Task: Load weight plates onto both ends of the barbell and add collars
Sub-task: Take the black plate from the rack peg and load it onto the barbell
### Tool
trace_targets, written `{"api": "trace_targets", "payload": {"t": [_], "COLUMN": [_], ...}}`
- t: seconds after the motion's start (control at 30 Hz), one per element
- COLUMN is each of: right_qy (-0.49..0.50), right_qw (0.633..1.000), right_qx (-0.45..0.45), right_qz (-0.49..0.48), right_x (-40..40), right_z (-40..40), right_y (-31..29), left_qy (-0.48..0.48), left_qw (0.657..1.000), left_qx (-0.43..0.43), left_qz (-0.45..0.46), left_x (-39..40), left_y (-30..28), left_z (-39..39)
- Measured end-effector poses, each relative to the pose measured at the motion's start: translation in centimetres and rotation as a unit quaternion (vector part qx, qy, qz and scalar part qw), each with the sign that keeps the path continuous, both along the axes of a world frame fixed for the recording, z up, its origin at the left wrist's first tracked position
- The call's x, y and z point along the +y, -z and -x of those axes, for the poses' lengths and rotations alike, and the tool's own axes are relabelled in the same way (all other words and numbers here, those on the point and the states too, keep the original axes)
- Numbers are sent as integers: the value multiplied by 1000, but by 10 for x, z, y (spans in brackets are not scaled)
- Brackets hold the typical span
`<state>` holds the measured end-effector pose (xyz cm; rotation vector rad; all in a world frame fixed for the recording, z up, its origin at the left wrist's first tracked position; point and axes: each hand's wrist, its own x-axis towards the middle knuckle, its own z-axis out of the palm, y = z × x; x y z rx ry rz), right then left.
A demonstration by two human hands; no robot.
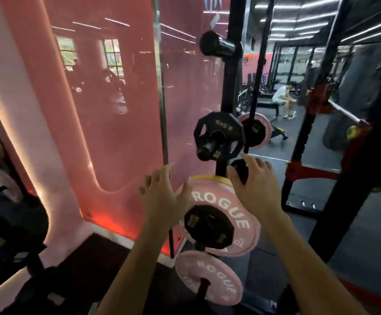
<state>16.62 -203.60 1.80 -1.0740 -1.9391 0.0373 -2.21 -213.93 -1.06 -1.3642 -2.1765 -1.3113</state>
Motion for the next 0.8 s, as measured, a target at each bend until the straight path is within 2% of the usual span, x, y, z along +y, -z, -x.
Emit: {"api": "trace_targets", "payload": {"t": [0.2, 0.43, 0.53, 0.8], "right_qy": [57, 134, 176, 227], "right_qw": [998, 990, 982, 970], "right_qx": [-17, -25, -58, -74], "right_qz": [27, 41, 41, 51], "right_x": [67, 130, 153, 184], "right_z": [14, 45, 56, 75], "right_y": [5, 7, 2, 3], "left_qy": [3, 54, 86, 138], "left_qw": [1000, 998, 996, 987], "left_qx": [-13, -31, -14, 74], "left_qz": [-10, -8, 6, 24], "left_x": [83, 178, 216, 288], "left_y": [-2, -9, -18, -25], "left_z": [45, 99, 114, 125]}}
